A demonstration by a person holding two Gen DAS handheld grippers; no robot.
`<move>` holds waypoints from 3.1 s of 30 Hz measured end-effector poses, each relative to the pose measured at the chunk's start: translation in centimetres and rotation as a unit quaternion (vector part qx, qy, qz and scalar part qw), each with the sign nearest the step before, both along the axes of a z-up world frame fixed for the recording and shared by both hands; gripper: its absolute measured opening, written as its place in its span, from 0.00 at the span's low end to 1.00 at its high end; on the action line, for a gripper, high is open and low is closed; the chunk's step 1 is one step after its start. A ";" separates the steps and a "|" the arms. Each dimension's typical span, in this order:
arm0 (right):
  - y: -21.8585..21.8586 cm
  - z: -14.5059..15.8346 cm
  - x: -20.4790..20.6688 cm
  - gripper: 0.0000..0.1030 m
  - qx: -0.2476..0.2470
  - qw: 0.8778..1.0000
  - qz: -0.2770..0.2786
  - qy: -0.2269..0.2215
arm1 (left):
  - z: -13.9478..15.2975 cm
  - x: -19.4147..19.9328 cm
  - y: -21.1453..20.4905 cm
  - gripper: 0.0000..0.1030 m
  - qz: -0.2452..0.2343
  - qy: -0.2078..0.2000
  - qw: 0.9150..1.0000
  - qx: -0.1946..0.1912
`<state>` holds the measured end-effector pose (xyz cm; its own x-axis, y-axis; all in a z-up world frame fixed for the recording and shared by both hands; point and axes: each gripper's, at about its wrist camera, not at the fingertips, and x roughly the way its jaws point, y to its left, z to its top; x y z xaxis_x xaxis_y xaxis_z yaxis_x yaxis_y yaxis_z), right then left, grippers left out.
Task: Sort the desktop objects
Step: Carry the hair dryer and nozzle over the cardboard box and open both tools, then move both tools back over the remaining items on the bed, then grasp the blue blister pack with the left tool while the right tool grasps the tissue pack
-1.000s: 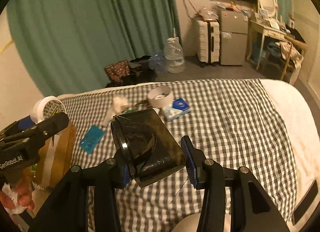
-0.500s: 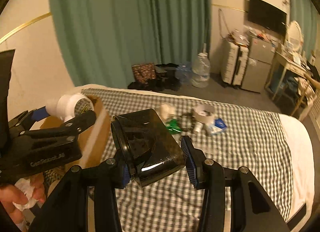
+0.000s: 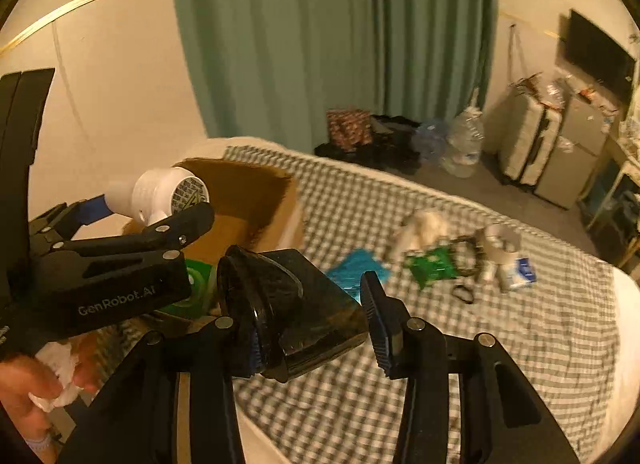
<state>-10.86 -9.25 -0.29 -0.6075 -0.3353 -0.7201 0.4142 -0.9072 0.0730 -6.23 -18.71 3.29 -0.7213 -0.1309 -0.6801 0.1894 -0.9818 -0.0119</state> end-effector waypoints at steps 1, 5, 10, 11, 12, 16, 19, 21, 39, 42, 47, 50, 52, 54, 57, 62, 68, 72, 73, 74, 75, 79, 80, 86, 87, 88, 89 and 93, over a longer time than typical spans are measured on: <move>-0.5 -0.2 -0.1 0.41 -0.001 1.000 0.007 -0.004 | -0.3 0.0 -0.8 0.98 0.007 -0.003 1.000 -0.001; -3.6 -1.4 -1.0 0.41 0.005 0.999 0.031 -0.013 | -2.0 0.1 -3.9 0.98 0.038 -0.023 0.999 0.006; -7.2 -3.7 -2.3 0.41 0.014 0.998 0.049 -0.038 | -4.2 0.1 -7.1 0.98 0.069 -0.050 0.996 0.001; -7.9 -4.2 -2.7 0.41 0.015 0.998 0.050 -0.043 | -4.7 0.0 -7.5 0.98 0.071 -0.055 0.996 0.000; -8.3 -4.6 -2.9 0.41 0.014 0.997 0.052 -0.047 | -5.1 -0.1 -7.9 0.98 0.073 -0.060 0.996 -0.001; -9.7 -5.7 -4.0 0.41 0.017 0.996 0.058 -0.060 | -7.0 -0.5 -8.5 0.98 0.072 -0.085 0.994 0.004; -10.8 -6.2 -4.6 0.43 0.021 0.995 0.068 -0.069 | -7.5 -0.8 -9.0 0.99 0.077 -0.103 0.992 0.010; -11.2 -6.2 -4.5 0.60 0.026 0.995 0.068 -0.065 | -7.5 -0.8 -9.2 1.00 0.083 -0.109 0.991 0.010; -0.9 -3.4 -3.5 0.69 0.009 0.999 -0.031 -0.033 | -3.7 -0.3 -1.1 1.00 0.029 -0.075 0.997 0.003; 2.7 -2.8 -3.5 0.69 0.007 0.998 -0.062 -0.023 | -3.4 -0.3 2.6 1.00 -0.001 -0.066 0.998 -0.002; 9.7 -2.9 -3.7 0.71 -0.005 0.992 -0.123 -0.022 | -4.6 -1.1 8.7 1.00 -0.053 -0.071 0.996 0.008; 13.3 -3.5 -3.6 0.76 -0.021 0.988 -0.152 -0.022 | -6.0 -1.9 11.7 1.00 -0.070 -0.074 0.995 0.004; 14.9 -4.3 -3.7 0.77 -0.025 0.986 -0.160 -0.028 | -7.1 -2.6 13.1 1.00 -0.076 -0.082 0.994 0.003; 16.7 -5.4 -3.9 0.77 -0.024 0.984 -0.174 -0.031 | -8.5 -3.7 14.0 1.00 -0.076 -0.102 0.992 0.011; 18.8 -7.3 -4.7 0.77 -0.025 0.980 -0.195 -0.042 | -9.9 -4.9 14.6 1.00 -0.073 -0.114 0.991 0.017; 22.4 -10.9 -6.5 0.77 -0.031 0.971 -0.231 -0.058 | -12.6 -7.2 15.5 1.00 -0.067 -0.123 0.990 -0.016; 25.5 -14.9 -8.8 0.77 -0.021 0.961 -0.262 -0.084 | -16.0 -10.5 15.5 1.00 -0.084 -0.131 0.987 -0.035; 26.2 -16.6 -10.6 0.77 -0.021 0.963 -0.256 -0.081 | -17.9 -12.4 15.0 1.00 -0.094 -0.137 0.985 -0.051; 26.2 -17.0 -10.8 0.77 -0.019 0.965 -0.250 -0.082 | -18.5 -12.9 14.7 1.00 -0.093 -0.142 0.984 -0.054; 26.2 -17.3 -11.2 0.77 -0.019 0.966 -0.244 -0.083 | -19.1 -13.3 14.5 1.00 -0.089 -0.146 0.984 -0.056; 26.0 -17.6 -11.5 0.77 -0.019 0.968 -0.235 -0.084 | -19.6 -13.6 14.3 1.00 -0.083 -0.149 0.984 -0.059; 25.4 -18.0 -13.0 0.77 -0.007 0.974 -0.214 -0.070 | -21.7 -14.7 14.4 1.00 -0.094 -0.163 0.980 -0.071; 25.1 -18.0 -13.4 0.77 0.004 0.976 -0.207 -0.062 | -22.3 -14.8 14.5 1.00 -0.098 -0.167 0.978 -0.077; 24.1 -17.8 -16.6 0.77 0.082 0.985 -0.151 -0.015 | -23.2 -15.7 12.7 1.00 -0.104 -0.161 0.981 -0.008; 24.0 -17.9 -17.2 0.77 0.084 0.986 -0.141 -0.013 | -23.2 -15.8 12.7 1.00 -0.106 -0.157 0.982 -0.009; 24.1 -17.9 -17.7 0.77 0.086 0.987 -0.134 -0.010 | -23.3 -15.8 12.6 1.00 -0.107 -0.154 0.982 -0.010; 24.1 -18.0 -18.3 0.77 0.088 0.988 -0.129 -0.007 | -23.3 -15.7 12.6 1.00 -0.107 -0.151 0.983 -0.011; 24.5 -18.7 -20.0 0.77 0.097 0.989 -0.110 -0.008 | -23.4 -15.7 12.4 1.00 -0.107 -0.143 0.984 -0.008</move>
<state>-30.87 15.29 -19.01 -0.6393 -0.0503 -0.7673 0.2044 -0.9731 -0.1065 -21.90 -6.34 -20.10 -0.5123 -0.0083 -0.8588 -0.0285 -0.9992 0.0267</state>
